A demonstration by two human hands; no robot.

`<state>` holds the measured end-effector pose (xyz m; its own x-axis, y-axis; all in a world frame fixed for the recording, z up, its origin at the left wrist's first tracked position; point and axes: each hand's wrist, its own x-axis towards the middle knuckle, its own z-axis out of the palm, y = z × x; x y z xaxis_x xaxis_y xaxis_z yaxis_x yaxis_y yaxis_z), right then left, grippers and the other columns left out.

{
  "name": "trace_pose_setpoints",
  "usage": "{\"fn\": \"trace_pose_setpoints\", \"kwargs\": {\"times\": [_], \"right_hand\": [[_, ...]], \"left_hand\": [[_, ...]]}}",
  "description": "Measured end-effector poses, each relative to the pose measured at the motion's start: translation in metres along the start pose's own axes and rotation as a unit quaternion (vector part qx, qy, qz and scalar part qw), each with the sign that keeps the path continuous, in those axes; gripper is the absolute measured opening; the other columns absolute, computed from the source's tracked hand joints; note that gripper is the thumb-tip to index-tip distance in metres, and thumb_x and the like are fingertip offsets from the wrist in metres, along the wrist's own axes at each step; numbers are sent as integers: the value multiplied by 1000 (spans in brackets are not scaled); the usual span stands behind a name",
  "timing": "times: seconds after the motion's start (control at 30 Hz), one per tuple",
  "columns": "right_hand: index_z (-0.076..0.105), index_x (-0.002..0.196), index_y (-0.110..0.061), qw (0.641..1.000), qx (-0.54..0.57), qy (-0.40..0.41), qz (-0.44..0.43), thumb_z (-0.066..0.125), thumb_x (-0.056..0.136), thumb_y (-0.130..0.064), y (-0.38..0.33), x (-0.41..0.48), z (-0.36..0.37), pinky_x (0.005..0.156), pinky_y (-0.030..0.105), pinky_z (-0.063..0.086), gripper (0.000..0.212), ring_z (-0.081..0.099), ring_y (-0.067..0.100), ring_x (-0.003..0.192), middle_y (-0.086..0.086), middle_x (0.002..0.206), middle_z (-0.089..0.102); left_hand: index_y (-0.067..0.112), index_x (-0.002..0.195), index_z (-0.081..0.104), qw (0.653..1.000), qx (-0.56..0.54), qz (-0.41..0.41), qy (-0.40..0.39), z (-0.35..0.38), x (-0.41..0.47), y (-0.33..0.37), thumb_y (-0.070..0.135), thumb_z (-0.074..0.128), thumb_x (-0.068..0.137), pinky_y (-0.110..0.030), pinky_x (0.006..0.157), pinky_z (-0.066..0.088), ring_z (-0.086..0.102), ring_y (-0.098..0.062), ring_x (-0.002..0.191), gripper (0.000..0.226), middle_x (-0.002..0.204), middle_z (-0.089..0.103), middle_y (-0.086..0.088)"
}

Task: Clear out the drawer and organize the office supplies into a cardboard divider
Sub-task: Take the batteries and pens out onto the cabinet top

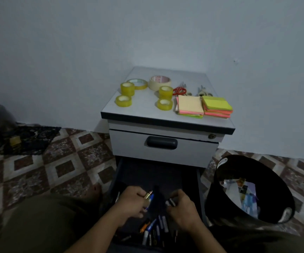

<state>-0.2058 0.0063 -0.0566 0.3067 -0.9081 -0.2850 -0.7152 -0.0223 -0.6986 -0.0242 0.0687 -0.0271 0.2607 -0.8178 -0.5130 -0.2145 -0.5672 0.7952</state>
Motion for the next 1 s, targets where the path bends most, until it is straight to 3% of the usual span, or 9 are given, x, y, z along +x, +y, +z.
{"fn": "trace_pose_setpoints", "kwargs": {"times": [0.17, 0.27, 0.47, 0.53, 0.67, 0.77, 0.87, 1.0], "right_hand": [[59, 98, -29, 996, 23, 23, -85, 74, 81, -22, -47, -6, -42, 68, 15, 50, 23, 62, 4, 74, -10, 88, 66], [62, 101, -27, 988, 41, 41, -145, 77, 82, -28, -86, -8, -74, 71, 28, 56, 24, 66, 10, 76, -6, 87, 68], [57, 82, -20, 963, 67, 99, -241, 77, 76, -22, -177, 12, -141, 64, 44, 59, 21, 68, 28, 67, 7, 76, 69], [59, 75, -17, 958, 91, 105, -251, 74, 70, -21, -202, 29, -157, 66, 48, 60, 16, 69, 28, 64, 8, 71, 70], [65, 69, -7, 952, 156, 103, -242, 67, 74, 3, -236, 66, -179, 71, 56, 58, 12, 64, 25, 58, 18, 67, 69], [68, 75, 3, 952, 187, 97, -220, 65, 76, 11, -245, 87, -189, 75, 53, 58, 9, 62, 26, 62, 21, 72, 68], [68, 76, 5, 952, 195, 104, -210, 66, 74, 13, -247, 104, -193, 75, 55, 57, 9, 61, 27, 62, 25, 74, 68], [69, 76, 1, 955, 176, 118, -207, 68, 75, 12, -242, 121, -197, 73, 50, 59, 11, 62, 24, 62, 19, 75, 70]], "left_hand": [[11, 97, 68, 995, -36, 74, 53, -40, -33, 56, 7, 68, 89, -26, 60, 55, 70, -18, 75, 9, 91, 72, -13], [6, 96, 67, 987, -73, 107, 93, -72, -48, 93, 3, 70, 88, -28, 56, 54, 69, -20, 71, 8, 86, 70, -17], [3, 90, 68, 966, -86, 176, 169, -126, -45, 170, 1, 72, 86, -30, 54, 53, 65, -19, 59, 6, 73, 68, -15], [3, 86, 67, 962, -70, 189, 186, -137, -36, 196, 3, 73, 84, -29, 52, 54, 64, -19, 57, 6, 72, 68, -15], [-3, 84, 68, 959, -36, 176, 218, -153, 6, 239, -2, 72, 79, -40, 66, 60, 63, -25, 56, 6, 70, 66, -20], [-8, 91, 69, 960, 27, 162, 227, -155, 43, 260, 1, 71, 76, -35, 60, 55, 62, -27, 52, 17, 67, 67, -18], [-9, 94, 66, 960, 41, 155, 229, -145, 72, 273, 0, 71, 72, -32, 51, 54, 64, -28, 51, 24, 77, 70, -22], [-3, 79, 63, 956, 49, 165, 236, -125, 98, 283, -1, 70, 77, -38, 58, 58, 64, -28, 58, 8, 81, 71, -24]]}}
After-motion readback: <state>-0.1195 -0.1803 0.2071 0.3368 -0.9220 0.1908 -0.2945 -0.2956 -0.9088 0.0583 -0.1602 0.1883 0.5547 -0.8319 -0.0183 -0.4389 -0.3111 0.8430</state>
